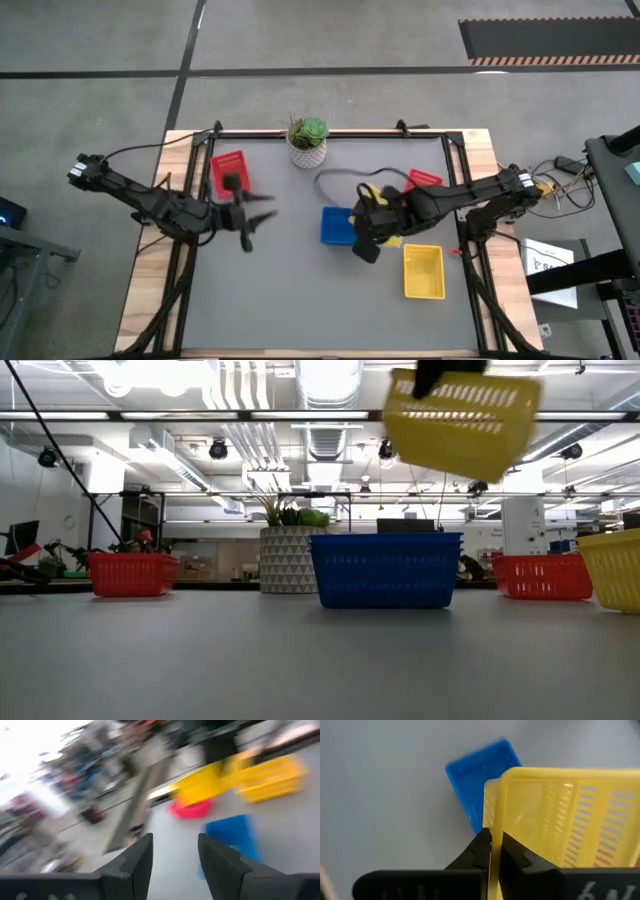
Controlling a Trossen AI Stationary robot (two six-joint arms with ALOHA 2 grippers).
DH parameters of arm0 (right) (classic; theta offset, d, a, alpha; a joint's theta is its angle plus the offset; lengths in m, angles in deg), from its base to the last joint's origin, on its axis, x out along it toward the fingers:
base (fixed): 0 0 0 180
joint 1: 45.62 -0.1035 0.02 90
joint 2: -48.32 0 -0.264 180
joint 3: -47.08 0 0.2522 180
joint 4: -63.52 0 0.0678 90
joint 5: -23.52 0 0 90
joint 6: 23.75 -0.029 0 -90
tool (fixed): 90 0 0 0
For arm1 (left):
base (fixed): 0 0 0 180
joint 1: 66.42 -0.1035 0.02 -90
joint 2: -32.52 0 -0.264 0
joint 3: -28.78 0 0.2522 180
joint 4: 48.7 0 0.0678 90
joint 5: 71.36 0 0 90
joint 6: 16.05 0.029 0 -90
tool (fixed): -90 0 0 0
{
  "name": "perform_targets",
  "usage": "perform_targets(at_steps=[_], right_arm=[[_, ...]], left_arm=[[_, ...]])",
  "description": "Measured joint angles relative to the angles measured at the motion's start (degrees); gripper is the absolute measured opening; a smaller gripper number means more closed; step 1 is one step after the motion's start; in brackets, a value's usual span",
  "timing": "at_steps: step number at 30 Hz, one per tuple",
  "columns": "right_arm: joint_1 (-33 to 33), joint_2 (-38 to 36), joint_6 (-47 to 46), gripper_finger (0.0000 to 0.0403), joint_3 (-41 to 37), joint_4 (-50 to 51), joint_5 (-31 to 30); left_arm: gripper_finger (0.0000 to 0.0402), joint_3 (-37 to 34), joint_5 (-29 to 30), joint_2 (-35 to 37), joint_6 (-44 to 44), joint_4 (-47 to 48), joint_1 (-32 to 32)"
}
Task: Stack baskets by color
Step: Stack the left yellow basket on the yellow baskets
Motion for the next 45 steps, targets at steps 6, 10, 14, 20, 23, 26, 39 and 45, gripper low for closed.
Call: perform_targets(at_steps=[6, 10, 14, 20, 23, 26, 39, 45], right_arm=[[-3.3, 1.6, -21.8, 0.0011, 3.2, 10.4, 2.0], [-4.3, 5.1, -32.7, 0.0011, 7.1, 18.8, 6.1], [-4.8, 7.9, -39.1, 0.0011, 9.4, 18.7, 12.3], [-5.4, 10.1, -50.5, 0.0011, 10.0, 19.2, 14.6], [-5.5, 9.9, -54.7, 0.0011, 7.7, 19.7, 17.7], [-5.7, 9.8, -57.2, 0.0011, 4.9, 19.4, 18.8], [-5.8, 9.6, -57.5, 0.0011, -5.2, 19.5, 25.7], [-5.5, 9.5, -55.7, 0.0011, -10.0, 17.6, 25.5]], left_arm=[[0.0141, -2.2, 12.0, 0.8, -3.1, 0.6, 0.0], [0.0141, -2.8, 12.1, -0.2, -4.0, 0.4, 0.0], [0.0141, -2.5, 12.1, -1.2, -3.6, 0.5, 0.0], [0.0141, -2.4, 12.3, -1.4, -3.6, 0.5, 0.0], [0.0141, -2.4, 12.3, -1.4, -3.6, 0.6, 0.0], [0.0141, -2.6, 12.3, -1.3, -3.6, 1.0, 0.0], [0.0141, -3.5, 12.3, -1.3, -4.8, 4.1, 0.0], [0.0141, -3.6, 12.3, -1.2, -4.8, 4.0, 0.0]])
